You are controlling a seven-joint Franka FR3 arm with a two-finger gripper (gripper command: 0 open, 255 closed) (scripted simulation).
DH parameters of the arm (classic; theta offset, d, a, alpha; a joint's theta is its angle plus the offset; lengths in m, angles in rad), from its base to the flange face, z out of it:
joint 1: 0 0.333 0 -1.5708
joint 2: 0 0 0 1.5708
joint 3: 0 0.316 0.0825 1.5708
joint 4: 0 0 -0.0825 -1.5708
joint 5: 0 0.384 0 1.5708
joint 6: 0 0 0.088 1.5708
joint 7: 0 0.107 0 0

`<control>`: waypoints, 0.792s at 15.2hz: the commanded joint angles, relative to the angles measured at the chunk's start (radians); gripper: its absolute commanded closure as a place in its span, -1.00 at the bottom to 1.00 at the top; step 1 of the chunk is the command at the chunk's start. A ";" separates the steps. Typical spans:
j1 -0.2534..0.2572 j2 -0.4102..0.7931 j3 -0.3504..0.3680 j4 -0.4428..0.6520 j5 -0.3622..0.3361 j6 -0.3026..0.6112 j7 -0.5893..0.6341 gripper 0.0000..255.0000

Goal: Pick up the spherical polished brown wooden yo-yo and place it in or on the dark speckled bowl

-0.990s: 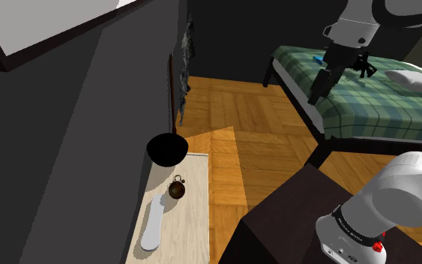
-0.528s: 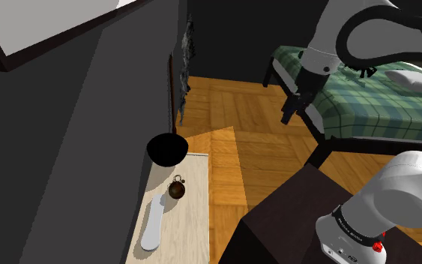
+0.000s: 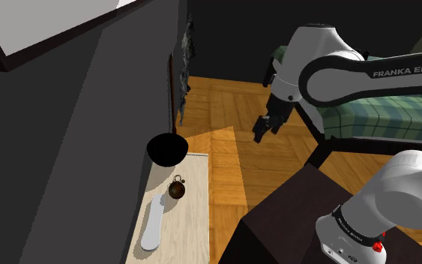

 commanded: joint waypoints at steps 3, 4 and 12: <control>0.009 0.126 0.076 -0.009 0.016 0.158 0.084 -1.00; 0.008 0.162 0.095 -0.005 0.015 0.196 0.106 -1.00; -0.031 0.496 0.240 0.080 -0.129 0.468 0.360 -1.00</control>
